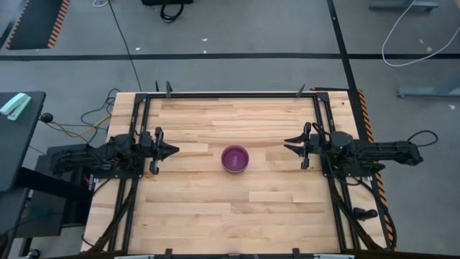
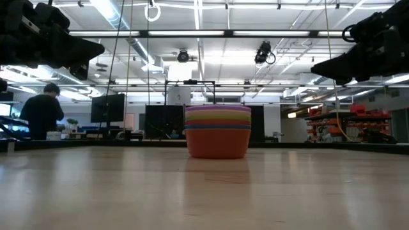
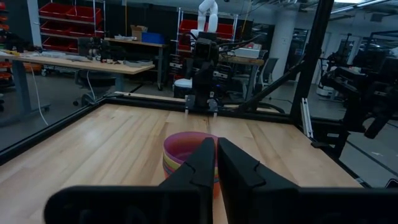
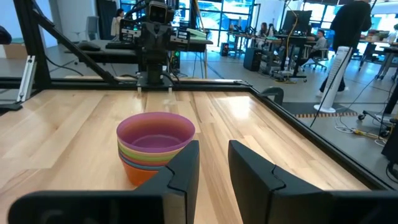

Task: Nest bowls inside each other
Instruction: Return to Home Position

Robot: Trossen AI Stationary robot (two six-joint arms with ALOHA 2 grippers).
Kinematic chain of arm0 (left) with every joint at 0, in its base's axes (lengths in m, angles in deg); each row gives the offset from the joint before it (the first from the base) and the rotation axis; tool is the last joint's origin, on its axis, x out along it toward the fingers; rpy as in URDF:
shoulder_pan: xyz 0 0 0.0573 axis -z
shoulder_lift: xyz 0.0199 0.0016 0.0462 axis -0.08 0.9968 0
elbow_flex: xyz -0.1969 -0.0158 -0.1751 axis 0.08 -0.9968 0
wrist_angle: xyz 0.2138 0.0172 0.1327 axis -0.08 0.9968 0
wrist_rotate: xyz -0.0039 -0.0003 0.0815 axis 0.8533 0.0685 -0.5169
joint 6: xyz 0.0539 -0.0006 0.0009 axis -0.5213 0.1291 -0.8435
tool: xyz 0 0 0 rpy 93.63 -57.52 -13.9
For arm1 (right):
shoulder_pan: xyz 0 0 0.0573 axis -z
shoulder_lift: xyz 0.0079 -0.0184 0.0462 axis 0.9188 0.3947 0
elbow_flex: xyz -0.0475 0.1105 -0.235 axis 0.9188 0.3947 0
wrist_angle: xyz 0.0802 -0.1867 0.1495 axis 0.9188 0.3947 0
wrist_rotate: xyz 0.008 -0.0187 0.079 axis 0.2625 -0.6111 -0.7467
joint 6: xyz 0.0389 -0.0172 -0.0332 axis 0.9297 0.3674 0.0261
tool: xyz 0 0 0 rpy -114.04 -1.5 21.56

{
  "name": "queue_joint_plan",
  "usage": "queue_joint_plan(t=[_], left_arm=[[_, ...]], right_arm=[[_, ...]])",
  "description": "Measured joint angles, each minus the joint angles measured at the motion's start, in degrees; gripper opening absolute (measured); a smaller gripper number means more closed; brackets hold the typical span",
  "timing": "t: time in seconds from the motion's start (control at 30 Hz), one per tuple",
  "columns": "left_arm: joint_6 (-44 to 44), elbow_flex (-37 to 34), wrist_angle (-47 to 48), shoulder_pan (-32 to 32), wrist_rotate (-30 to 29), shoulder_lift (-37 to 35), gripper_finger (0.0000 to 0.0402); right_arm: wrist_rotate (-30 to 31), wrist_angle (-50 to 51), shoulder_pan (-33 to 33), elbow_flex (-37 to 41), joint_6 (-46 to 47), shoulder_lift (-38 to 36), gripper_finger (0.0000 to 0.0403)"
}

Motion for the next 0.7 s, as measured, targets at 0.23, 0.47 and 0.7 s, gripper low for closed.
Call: queue_joint_plan(t=[0.23, 0.47, 0.7], left_arm=[[0.00, 0.00, -0.02, 0.02, 0.00, 0.00, 0.0035], [0.00, 0.00, -0.02, 0.00, 0.00, 0.00, 0.0037], [0.00, 0.00, -0.01, 0.00, 0.00, 0.00, 0.0027]], right_arm=[[0.00, 0.00, 0.00, 0.00, -0.01, 0.00, 0.0094], [0.00, 0.00, 0.00, 0.00, 0.00, 0.00, 0.0094], [0.00, 0.00, 0.00, 0.00, 0.01, 0.00, 0.0094]])
